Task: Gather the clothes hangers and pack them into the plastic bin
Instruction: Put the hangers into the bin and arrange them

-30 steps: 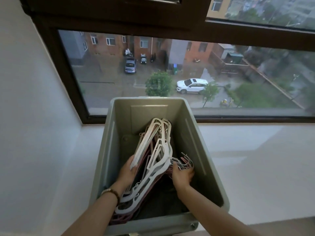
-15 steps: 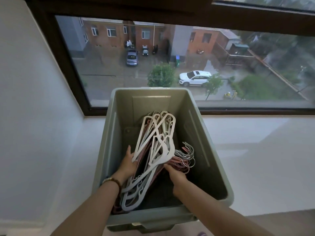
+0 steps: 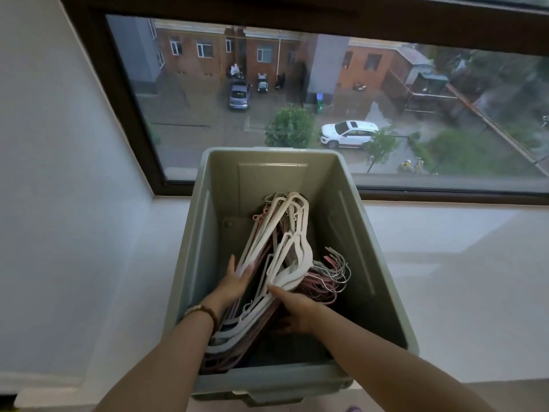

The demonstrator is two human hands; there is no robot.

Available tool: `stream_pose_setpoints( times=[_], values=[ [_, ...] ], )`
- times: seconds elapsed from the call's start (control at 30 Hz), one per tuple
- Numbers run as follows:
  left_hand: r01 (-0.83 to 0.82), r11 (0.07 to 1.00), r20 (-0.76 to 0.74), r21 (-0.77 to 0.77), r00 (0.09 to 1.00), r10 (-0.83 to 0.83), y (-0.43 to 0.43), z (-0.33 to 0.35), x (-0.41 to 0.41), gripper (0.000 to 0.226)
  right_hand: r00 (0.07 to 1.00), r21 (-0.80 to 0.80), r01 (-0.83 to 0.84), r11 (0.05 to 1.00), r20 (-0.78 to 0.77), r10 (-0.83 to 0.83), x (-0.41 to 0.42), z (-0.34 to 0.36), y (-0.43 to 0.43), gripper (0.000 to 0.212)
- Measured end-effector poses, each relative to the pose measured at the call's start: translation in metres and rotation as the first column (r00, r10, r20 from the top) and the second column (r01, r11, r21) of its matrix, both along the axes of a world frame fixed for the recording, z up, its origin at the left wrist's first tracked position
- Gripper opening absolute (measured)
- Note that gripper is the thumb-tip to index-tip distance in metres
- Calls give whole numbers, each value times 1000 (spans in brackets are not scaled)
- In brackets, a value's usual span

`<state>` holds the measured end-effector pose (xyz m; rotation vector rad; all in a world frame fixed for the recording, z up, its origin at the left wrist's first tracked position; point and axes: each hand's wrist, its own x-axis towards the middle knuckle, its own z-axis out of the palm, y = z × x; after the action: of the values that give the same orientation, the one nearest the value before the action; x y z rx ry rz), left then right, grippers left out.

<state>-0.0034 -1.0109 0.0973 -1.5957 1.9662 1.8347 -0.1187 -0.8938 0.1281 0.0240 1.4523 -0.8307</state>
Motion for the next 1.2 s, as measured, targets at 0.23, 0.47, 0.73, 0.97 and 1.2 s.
stream_pose_setpoints(
  times=[0.23,0.47,0.73,0.97,1.2],
  values=[
    [-101,981,109,167,991,83,-8,-2,-10,83,985,-84,-153,985,64,159,-1,-8,-8,40],
    [-70,997,-14,13,997,70,-5,0,-7,74,963,-135,-262,956,25,268,-9,-12,0,43],
    [-20,999,-78,30,997,23,-6,8,-20,69,833,109,-550,828,10,553,-17,20,-8,76],
    [41,998,-212,46,977,-30,-37,0,-43,67,865,-130,-448,884,-312,392,-84,52,-36,48],
    [-41,993,-195,107,979,61,-68,2,-81,59,841,-189,-57,980,-538,-54,-129,16,-82,96]
  ],
)
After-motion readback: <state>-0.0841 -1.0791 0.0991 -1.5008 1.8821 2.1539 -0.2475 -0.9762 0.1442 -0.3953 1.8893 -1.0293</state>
